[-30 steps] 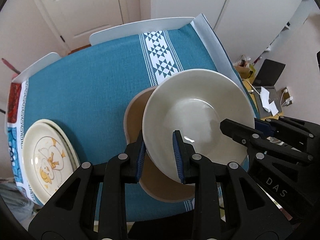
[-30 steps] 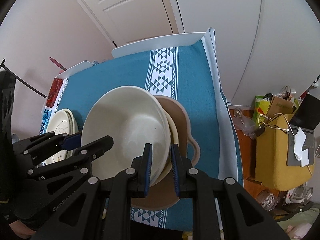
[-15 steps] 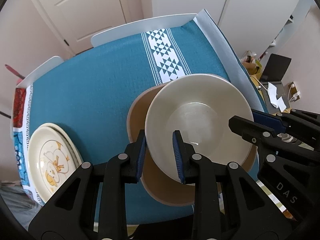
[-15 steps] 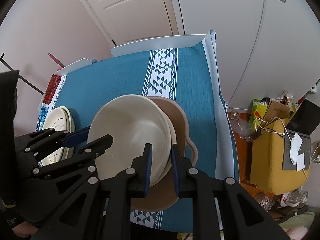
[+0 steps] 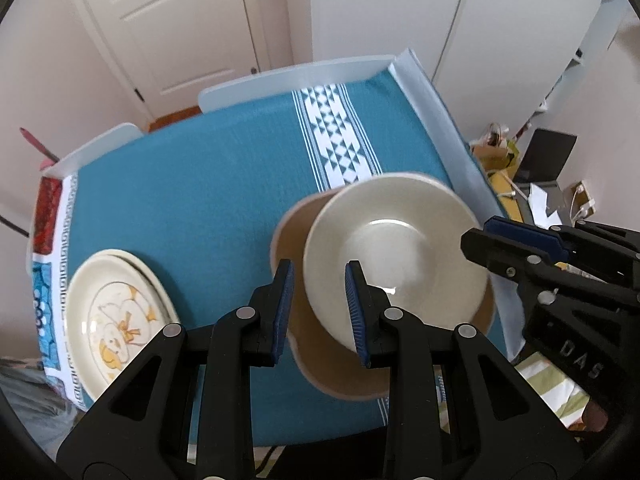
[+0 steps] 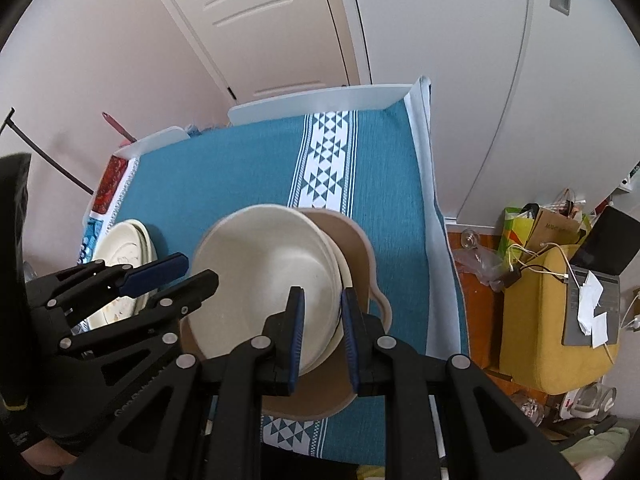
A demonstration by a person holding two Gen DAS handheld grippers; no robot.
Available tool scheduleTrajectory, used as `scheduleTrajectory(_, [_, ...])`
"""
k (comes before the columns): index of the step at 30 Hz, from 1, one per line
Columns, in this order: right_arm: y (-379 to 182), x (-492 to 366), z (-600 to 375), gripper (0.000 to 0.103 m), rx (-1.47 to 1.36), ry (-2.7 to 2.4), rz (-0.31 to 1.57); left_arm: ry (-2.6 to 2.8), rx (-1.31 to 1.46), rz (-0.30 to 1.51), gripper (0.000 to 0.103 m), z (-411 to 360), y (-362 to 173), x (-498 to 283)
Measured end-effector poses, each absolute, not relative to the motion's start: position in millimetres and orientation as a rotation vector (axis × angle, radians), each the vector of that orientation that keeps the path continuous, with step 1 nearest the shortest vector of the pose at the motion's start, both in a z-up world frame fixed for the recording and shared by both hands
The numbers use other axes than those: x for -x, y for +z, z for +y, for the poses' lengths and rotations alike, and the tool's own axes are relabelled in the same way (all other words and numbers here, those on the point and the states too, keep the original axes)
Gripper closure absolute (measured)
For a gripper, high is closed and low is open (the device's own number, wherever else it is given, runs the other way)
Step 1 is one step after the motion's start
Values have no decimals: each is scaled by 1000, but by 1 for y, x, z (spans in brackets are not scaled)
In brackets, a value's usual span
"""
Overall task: Organize plates and bowls
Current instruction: 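Open the right tool and lift it off the bowls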
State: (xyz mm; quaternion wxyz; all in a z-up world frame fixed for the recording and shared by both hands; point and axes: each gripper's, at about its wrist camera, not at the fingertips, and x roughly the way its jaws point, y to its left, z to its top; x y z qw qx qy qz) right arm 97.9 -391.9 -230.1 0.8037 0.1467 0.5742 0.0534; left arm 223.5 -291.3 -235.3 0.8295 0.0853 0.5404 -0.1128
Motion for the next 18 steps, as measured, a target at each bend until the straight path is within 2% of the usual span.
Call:
scheduleTrajectory(1, [-225, -97, -393, 86, -323, 118, 1216, -237, -174, 1134, 79, -289, -228, -222])
scheduleTrajectory(3, [-207, -93, -396, 85, -322, 107, 1175, -229, -164, 1094, 72, -284, -210, -218])
scheduleTrajectory(5, [-190, -89, -398, 68, -314, 91, 1121, -204, -170, 1038, 34, -278, -192, -214])
scheduleTrajectory(6, [-183, -88, -399, 37, -314, 87, 1097, -168, -177, 995, 14, -274, -183, -210])
scheduleTrajectory(7, [-175, -84, -402, 16, -314, 69, 1061, -152, -179, 961, 2, -270, -175, -208])
scheduleTrajectory(9, [-159, -77, -407, 5, -312, 53, 999, -154, -165, 917, 0, -262, -161, -203])
scheduleTrajectory(18, [-137, -59, -402, 4, -174, -18, 991, -196, -135, 934, 0, -245, -155, -183])
